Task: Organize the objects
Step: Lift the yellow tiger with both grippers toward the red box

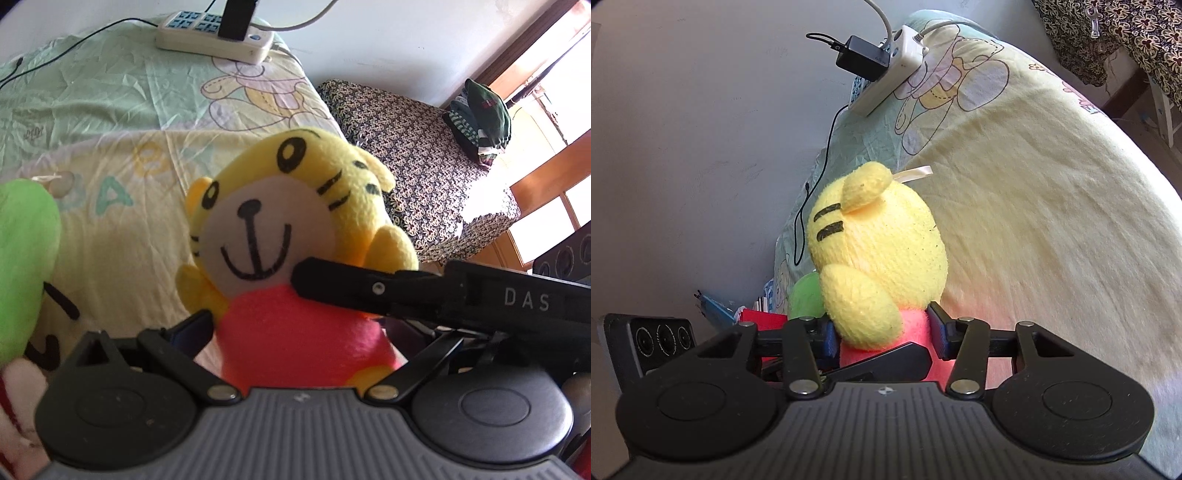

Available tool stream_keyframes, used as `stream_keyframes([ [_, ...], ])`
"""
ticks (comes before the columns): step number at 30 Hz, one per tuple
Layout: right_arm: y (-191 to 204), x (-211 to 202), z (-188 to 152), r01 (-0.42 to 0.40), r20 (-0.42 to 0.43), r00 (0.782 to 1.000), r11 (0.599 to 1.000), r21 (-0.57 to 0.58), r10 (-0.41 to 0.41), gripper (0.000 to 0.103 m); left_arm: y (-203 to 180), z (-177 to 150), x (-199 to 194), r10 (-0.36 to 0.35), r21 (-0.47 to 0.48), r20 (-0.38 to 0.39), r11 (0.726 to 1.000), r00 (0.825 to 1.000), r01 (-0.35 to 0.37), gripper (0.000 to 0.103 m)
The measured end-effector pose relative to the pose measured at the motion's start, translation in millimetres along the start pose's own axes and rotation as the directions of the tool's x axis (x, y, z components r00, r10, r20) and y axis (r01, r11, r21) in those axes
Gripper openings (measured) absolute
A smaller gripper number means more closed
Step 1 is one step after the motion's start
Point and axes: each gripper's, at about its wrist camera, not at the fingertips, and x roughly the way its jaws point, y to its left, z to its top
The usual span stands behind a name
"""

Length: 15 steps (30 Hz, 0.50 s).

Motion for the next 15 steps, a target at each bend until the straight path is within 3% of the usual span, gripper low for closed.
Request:
stream_keyframes([
  [15, 24, -31, -46, -0.012, -0.042, 0.999, 0.994, -0.109, 0.008, 0.050, -27, -59, -44, 0.010, 0.022, 0.039, 1.000, 0.999, -0.011, 0.098],
])
